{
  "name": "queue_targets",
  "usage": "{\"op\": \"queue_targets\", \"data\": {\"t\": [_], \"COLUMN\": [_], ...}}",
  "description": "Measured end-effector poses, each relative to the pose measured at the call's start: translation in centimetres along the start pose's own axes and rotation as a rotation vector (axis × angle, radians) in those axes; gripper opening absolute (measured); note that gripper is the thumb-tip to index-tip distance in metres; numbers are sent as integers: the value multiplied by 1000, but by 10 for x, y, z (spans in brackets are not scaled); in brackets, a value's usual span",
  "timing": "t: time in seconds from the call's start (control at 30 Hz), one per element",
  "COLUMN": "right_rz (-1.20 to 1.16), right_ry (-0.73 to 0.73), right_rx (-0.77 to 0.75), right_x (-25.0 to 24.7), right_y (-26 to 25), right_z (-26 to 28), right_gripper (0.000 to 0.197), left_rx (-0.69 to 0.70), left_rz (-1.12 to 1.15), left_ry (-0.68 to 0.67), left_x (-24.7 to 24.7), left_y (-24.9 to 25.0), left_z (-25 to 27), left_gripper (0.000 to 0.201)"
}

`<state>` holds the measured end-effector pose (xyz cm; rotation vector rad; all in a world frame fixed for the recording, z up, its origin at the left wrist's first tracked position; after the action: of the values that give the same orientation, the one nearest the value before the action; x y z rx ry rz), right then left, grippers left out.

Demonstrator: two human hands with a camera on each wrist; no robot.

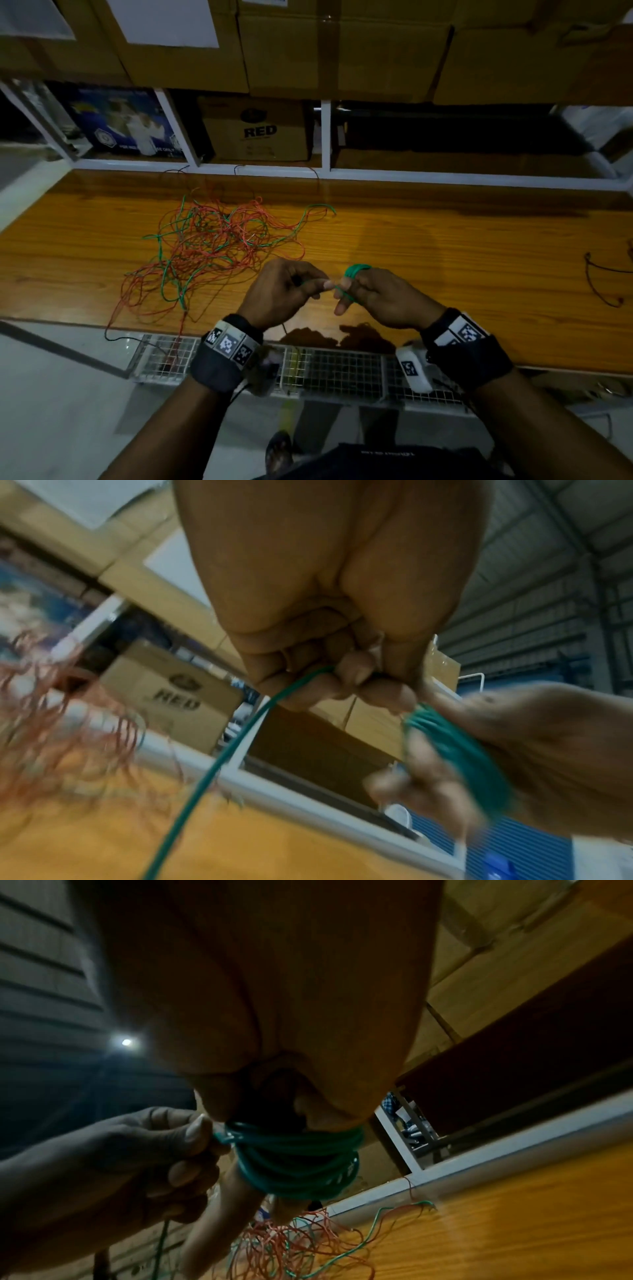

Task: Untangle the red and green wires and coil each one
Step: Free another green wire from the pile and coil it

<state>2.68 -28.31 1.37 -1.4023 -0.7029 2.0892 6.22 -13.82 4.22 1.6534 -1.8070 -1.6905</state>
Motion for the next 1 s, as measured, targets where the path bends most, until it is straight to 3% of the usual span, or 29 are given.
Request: {"op": "queue_targets", "data": {"t": [0.2, 0.33, 0.47, 0.63, 0.73, 0.87, 1.0], "right_rz": [-369, -485, -687, -1191, -1456, -1598, -1737], "right_ry": [-193, -254, -362, -492, -550, -472, -123], "right_rx": [4, -23, -68, -48, -139, -280, -324], "right_x": [9, 10, 17, 11, -5, -39, -84], "right_y": [-20, -24, -30, -43, -55, -66, -44], "right_z": [24, 35, 42, 48, 50, 46, 32], "right_gripper": [69, 50, 44, 38, 40, 42, 41], "left_rx": [80, 34, 14, -25, -147, -150, -180], "left_rz": [145, 277, 397, 526, 696, 756, 646], "left_ry": [2, 71, 118, 149, 190, 158, 125], "left_x": [-8, -6, 0, 13, 36, 62, 69], "left_y": [18, 9, 4, -3, -6, -2, -5], "left_z": [-24, -32, -33, -32, -24, -13, -3], "left_gripper": [14, 14, 15, 10, 26, 27, 23]}}
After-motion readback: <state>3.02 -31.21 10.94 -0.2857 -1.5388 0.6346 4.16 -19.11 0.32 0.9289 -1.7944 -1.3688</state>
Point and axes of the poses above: each hand's wrist, its own z-axis away from the middle knuckle, its own x-axis out of the palm, y = z × x, the point moved 10 cm from there along -z, towards the middle knuckle, and after that the axes turned 13 degrees about x, right-handed, at the moved point
